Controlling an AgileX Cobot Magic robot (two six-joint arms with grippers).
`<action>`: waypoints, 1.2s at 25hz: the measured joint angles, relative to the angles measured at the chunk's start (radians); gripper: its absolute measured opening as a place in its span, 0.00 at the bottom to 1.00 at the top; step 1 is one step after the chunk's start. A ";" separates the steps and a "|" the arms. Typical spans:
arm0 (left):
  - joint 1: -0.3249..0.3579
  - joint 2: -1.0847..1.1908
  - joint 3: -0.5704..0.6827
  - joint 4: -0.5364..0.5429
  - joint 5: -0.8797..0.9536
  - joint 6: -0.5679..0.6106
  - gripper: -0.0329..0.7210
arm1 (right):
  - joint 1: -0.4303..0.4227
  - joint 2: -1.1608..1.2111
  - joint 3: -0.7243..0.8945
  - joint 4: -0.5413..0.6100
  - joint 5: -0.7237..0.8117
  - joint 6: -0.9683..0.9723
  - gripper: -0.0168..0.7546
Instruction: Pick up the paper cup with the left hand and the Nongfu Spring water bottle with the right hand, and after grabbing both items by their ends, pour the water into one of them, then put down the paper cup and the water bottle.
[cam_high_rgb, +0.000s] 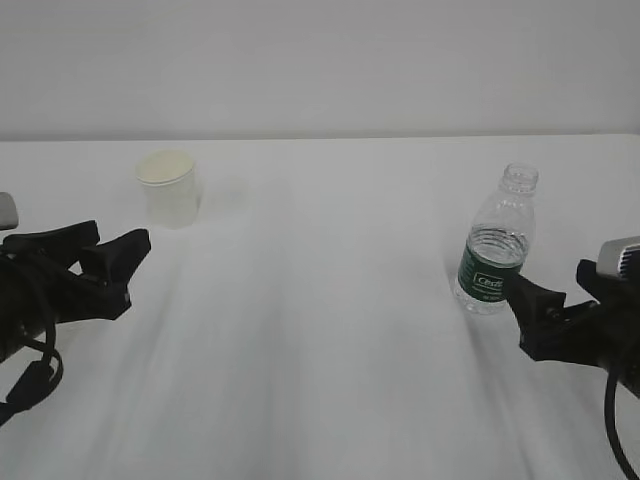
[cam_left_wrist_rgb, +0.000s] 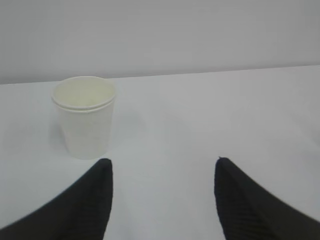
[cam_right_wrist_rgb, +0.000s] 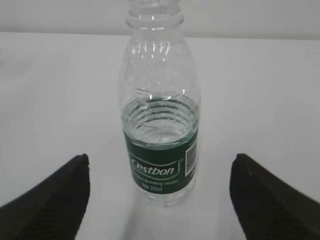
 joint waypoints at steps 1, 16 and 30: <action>0.000 0.002 0.000 0.000 0.000 0.000 0.65 | 0.000 0.000 -0.004 0.003 0.000 0.000 0.89; 0.000 0.101 -0.048 -0.045 -0.002 0.000 0.65 | 0.000 0.108 -0.076 0.011 -0.004 0.009 0.90; 0.000 0.142 -0.114 -0.050 -0.003 0.018 0.63 | 0.000 0.295 -0.224 0.003 -0.004 0.032 0.89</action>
